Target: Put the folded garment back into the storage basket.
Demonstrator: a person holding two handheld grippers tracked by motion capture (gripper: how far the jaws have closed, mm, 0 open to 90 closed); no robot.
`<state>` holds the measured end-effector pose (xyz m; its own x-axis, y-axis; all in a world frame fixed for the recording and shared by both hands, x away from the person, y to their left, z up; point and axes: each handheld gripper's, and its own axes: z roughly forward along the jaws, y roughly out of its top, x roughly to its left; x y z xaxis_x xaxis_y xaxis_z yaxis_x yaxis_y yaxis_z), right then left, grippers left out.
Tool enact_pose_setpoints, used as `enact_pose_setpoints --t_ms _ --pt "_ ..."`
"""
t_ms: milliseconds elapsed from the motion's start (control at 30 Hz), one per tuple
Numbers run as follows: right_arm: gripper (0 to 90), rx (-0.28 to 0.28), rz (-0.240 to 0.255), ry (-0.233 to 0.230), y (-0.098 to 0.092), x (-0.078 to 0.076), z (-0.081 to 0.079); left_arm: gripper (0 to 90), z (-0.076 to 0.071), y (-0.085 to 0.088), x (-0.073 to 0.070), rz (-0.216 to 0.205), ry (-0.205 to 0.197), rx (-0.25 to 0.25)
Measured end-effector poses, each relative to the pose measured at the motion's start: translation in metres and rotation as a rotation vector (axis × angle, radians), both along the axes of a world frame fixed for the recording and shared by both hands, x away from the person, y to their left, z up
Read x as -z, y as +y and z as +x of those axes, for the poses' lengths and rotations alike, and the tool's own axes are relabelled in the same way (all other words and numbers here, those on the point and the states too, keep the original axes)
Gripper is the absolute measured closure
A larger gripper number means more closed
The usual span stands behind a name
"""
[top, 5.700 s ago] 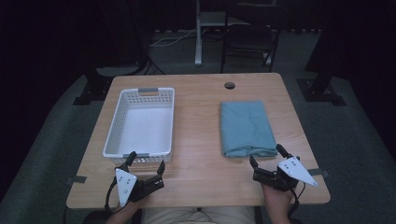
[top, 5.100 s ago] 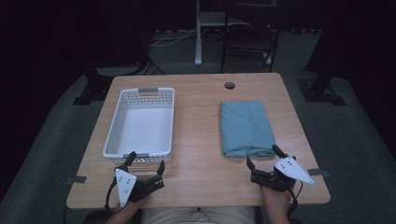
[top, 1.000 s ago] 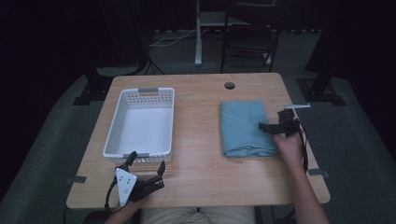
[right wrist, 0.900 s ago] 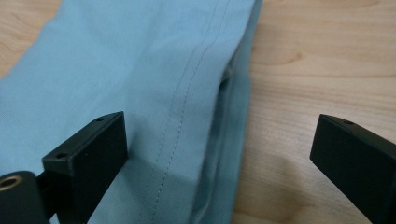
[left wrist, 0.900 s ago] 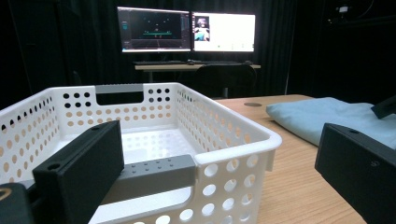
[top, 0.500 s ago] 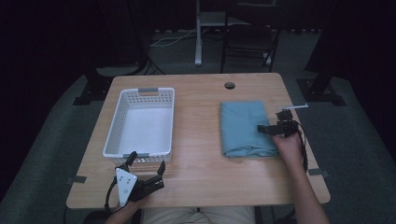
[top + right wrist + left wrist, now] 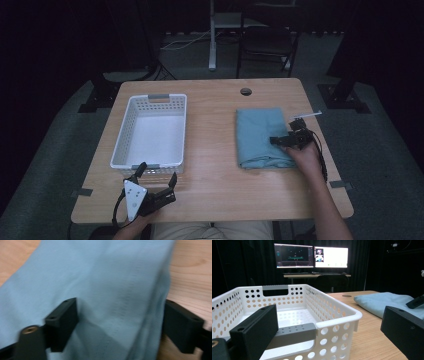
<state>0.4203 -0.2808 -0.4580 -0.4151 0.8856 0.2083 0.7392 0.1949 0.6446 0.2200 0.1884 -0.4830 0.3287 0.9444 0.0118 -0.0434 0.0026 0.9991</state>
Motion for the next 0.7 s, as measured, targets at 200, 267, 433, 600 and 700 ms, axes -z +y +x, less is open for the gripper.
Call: enact_pose_setpoints --t_ms 200,267,433,600,700 --pt "35.0 -0.049 -0.035 -0.007 0.01 -0.002 -0.002 2.6 0.0 0.0 0.0 0.001 0.0 0.001" --pt "45.3 -0.069 -0.008 0.004 0.01 -0.002 -0.002 2.6 0.0 0.0 0.0 0.001 0.001 0.001" --pt "58.1 -0.092 0.062 0.02 0.01 0.0 -0.001 2.6 0.0 0.0 0.0 0.002 0.001 0.003" --pt "63.6 -0.085 0.13 0.033 0.01 0.004 0.0 2.6 0.0 0.0 0.0 0.002 0.001 0.004" --pt "66.6 -0.083 0.215 0.048 0.006 0.008 0.003 2.6 0.0 0.0 0.0 0.0 0.0 0.005"
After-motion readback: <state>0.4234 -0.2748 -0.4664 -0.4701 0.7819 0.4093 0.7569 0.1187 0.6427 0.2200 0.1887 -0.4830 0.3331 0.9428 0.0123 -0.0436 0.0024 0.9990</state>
